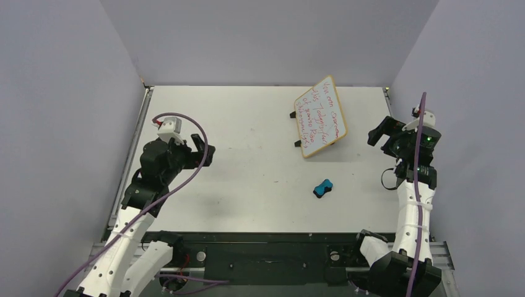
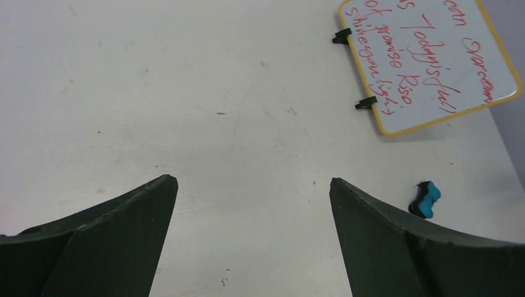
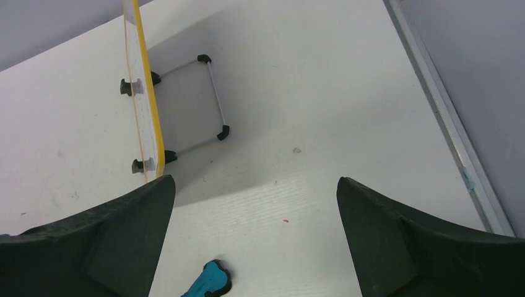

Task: Erase the whiteboard
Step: Pick up the whiteboard from the whiteboard stand.

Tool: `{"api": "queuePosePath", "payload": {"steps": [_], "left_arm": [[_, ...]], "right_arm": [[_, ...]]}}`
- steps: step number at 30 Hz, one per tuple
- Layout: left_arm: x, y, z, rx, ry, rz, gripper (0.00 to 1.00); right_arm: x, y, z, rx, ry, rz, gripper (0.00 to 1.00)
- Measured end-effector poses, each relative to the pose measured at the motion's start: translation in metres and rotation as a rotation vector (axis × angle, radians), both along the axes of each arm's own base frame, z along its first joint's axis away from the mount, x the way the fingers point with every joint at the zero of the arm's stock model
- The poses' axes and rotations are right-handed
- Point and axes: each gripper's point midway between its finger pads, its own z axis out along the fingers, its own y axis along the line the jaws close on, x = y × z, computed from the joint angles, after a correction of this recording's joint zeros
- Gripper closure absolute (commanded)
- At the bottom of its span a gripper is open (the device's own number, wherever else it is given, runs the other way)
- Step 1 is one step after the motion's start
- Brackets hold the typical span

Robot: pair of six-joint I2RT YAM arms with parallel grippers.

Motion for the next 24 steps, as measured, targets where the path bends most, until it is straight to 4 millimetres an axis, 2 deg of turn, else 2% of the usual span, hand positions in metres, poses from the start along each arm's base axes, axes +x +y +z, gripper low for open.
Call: {"api": "queuePosePath", "payload": {"steps": [5,8,13,14,16,20,24], "left_arm": [[-0.001,-0.028,0.000,-0.092,0.040,-0.137,0.07],[-0.003,-0.045,-0.001,-0.136,0.060,-0.226,0.07],[-0.008,-0.069,-0.006,-0.203,0.114,-0.359,0.07],[-0.008,-0.075,-0.010,-0.217,0.136,-0.389,0.07],[-0.008,-0.082,-0.019,-0.233,0.180,-0.422,0.07],[-0.009,-0.084,-0.039,-0.222,0.258,-0.439,0.07],[-0.009,-0.073,-0.042,-0.157,0.234,-0.400,0.07]], "right_arm": [[-0.001,0.002,0.001,-0.005,-0.004,0.012,0.00],[-0.001,0.008,0.001,-0.033,-0.005,0.077,0.00],[-0.010,0.041,-0.009,-0.126,0.021,0.328,0.00],[-0.014,0.054,-0.013,-0.154,0.034,0.408,0.00],[-0.020,0.068,-0.018,-0.197,0.058,0.498,0.00],[-0.019,0.082,-0.012,-0.257,0.090,0.604,0.01],[0.001,0.073,-0.005,-0.263,0.111,0.569,0.01]]}}
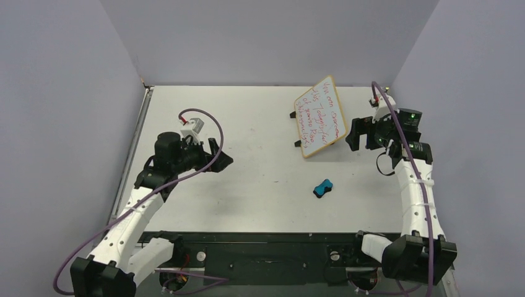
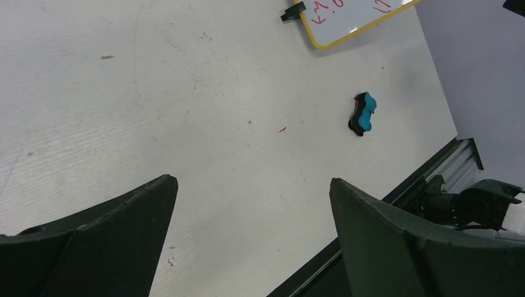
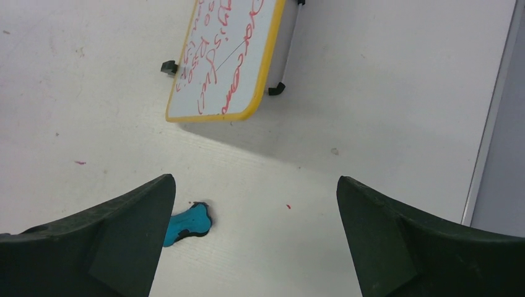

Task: Erase the whiteboard
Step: Pick up the whiteboard from the whiteboard stand.

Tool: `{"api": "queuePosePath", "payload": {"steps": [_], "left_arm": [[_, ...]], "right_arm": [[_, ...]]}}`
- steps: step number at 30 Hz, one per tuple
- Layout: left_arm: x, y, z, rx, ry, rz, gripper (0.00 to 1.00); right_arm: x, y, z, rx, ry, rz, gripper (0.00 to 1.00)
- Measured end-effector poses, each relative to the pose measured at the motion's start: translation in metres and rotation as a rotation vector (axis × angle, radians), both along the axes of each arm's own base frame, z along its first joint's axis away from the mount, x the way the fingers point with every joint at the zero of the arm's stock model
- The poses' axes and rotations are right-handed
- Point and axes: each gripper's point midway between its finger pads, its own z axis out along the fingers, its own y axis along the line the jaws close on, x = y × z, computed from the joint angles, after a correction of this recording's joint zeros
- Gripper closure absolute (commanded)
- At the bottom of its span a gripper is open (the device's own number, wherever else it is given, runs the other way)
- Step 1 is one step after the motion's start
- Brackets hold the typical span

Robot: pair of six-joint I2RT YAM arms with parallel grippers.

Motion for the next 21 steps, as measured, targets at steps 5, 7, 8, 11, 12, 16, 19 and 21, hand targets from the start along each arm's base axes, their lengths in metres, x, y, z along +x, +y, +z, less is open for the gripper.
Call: {"api": "queuePosePath", "payload": {"steps": [5,7,8,11,12,16,19,21], "left_arm": [[-0.006,0.012,0.007,0.041,-0.081,0.035,0.07],[-0.006,0.013,0.010,0.050,-0.101,0.039,0.07],[-0.006,0.014,0.010,0.054,-0.106,0.041,0.07],[-0.005,0.016,0.007,0.066,-0.104,0.052,0.07],[-0.005,0.017,0.005,0.069,-0.102,0.055,0.07],[-0.006,0.018,0.001,0.078,-0.098,0.056,0.07],[-0.005,0.019,0.001,0.083,-0.100,0.056,0.07],[-0.005,0.019,0.001,0.085,-0.102,0.054,0.08]], "right_arm": [[0.029,-0.003,-0.002,0.052,0.050,-0.055,0.05],[0.047,0.001,-0.003,0.078,0.072,-0.057,0.09],[0.057,0.005,-0.005,0.089,0.085,-0.053,0.12],[0.083,0.015,-0.011,0.127,0.125,-0.052,0.21],[0.090,0.018,-0.014,0.138,0.138,-0.053,0.24],[0.111,0.021,-0.025,0.185,0.182,-0.077,0.34],[0.120,0.023,-0.035,0.215,0.218,-0.093,0.43],[0.126,0.024,-0.042,0.234,0.240,-0.099,0.46]]}}
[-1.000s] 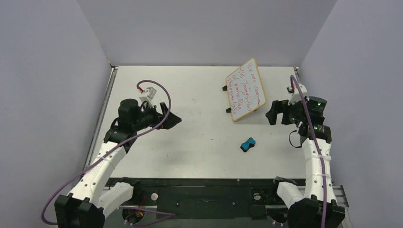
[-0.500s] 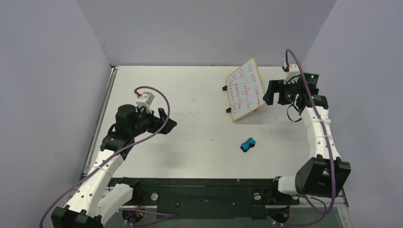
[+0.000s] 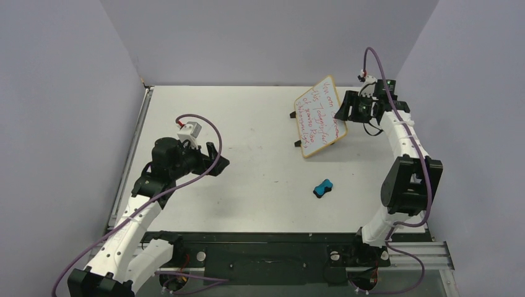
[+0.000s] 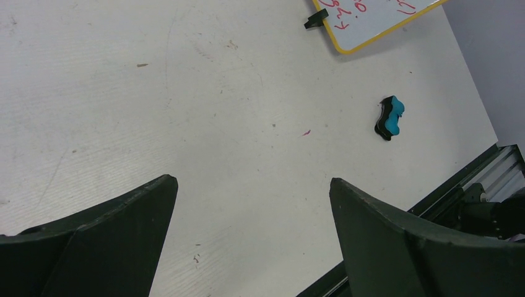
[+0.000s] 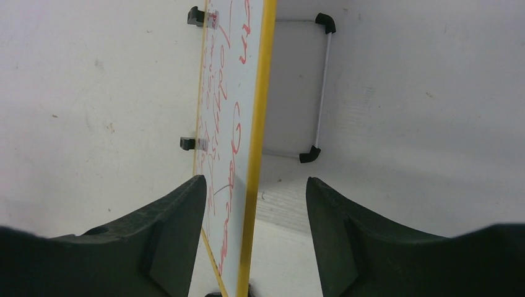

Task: Erase the whiteboard
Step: Pick up the whiteboard from the whiteboard stand.

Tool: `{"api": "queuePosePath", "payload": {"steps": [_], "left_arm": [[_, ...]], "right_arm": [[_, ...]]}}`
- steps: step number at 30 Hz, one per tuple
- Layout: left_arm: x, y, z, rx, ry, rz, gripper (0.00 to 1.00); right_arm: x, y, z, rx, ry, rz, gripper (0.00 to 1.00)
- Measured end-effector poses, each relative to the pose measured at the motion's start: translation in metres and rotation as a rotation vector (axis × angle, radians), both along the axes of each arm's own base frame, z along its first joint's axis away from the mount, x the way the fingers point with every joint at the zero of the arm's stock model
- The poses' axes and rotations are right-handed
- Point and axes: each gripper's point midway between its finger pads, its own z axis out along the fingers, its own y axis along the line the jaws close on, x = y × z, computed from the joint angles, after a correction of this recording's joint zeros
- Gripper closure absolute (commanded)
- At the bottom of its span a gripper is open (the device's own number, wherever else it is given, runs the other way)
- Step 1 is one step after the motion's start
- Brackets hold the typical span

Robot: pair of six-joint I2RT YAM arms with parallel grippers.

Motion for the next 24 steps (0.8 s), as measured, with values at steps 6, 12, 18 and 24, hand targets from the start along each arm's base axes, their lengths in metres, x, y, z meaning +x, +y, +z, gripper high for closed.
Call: {"api": "queuePosePath", "payload": {"steps": [6,12,18,24], "left_arm": [[0.000,0.000,0.000,0.003,-0.001,-0.001,0.08],[0.000,0.000,-0.001,0.005,-0.001,-0.002,0.08],[0.000,0.000,-0.001,0.006,-0.002,-0.003,0.08],[0.000,0.000,-0.001,0.006,-0.001,-0.003,0.08]], "right_arm": [[0.010,0.005,-0.024,0.041,0.068,-0.008,0.49],[0.009,0.014,-0.031,0.072,0.093,0.014,0.67],[0.008,0.027,-0.036,0.118,0.120,0.040,0.99],[0.012,0.041,-0.015,0.174,0.094,0.078,1.00]]}}
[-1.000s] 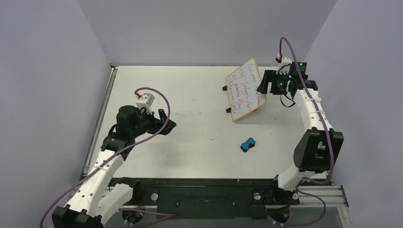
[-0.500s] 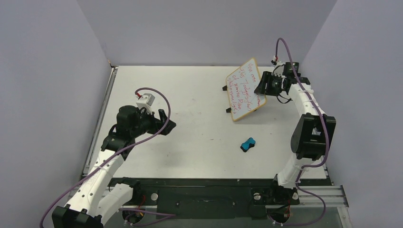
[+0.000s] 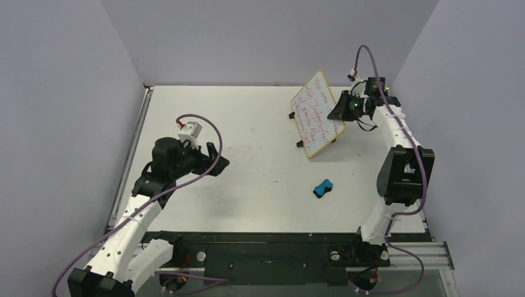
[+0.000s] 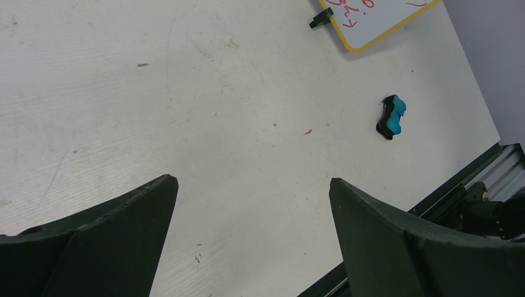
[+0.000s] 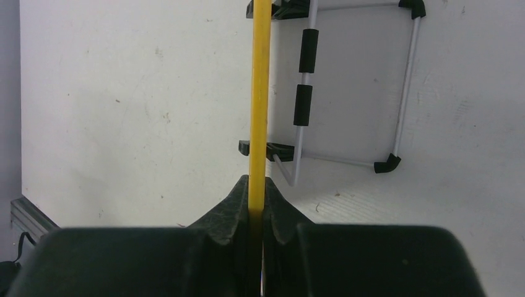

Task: Erase the whiteboard
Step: Pick up the whiteboard from the whiteboard stand.

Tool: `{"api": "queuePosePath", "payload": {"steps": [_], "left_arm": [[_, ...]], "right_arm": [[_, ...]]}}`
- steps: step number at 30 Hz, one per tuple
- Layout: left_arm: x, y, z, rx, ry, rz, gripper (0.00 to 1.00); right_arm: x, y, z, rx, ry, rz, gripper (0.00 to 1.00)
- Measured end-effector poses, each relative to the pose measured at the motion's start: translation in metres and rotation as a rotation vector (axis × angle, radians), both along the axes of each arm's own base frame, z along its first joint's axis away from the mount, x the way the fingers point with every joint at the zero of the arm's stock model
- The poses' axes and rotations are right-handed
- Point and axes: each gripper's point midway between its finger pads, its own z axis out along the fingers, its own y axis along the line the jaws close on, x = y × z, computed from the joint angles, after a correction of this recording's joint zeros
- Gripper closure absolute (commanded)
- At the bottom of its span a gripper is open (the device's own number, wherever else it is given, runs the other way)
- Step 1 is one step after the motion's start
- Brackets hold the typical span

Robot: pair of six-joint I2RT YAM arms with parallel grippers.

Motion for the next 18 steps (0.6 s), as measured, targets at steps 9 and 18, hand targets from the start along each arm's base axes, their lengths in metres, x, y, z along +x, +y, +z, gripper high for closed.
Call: {"api": "queuePosePath", "payload": {"steps": [9,18], "left_arm": [[-0.001,-0.001,-0.001,-0.003,0.002,-0.009,0.08],[-0.006,-0.012,0.001,-0.043,-0.008,-0.073,0.08]], "right_arm": [[0.007,0.007,0.033,0.037,-0.056,0.031,1.00],[-0.018,0.015,0.059,0.018,-0.119,0.106,1.00]]}}
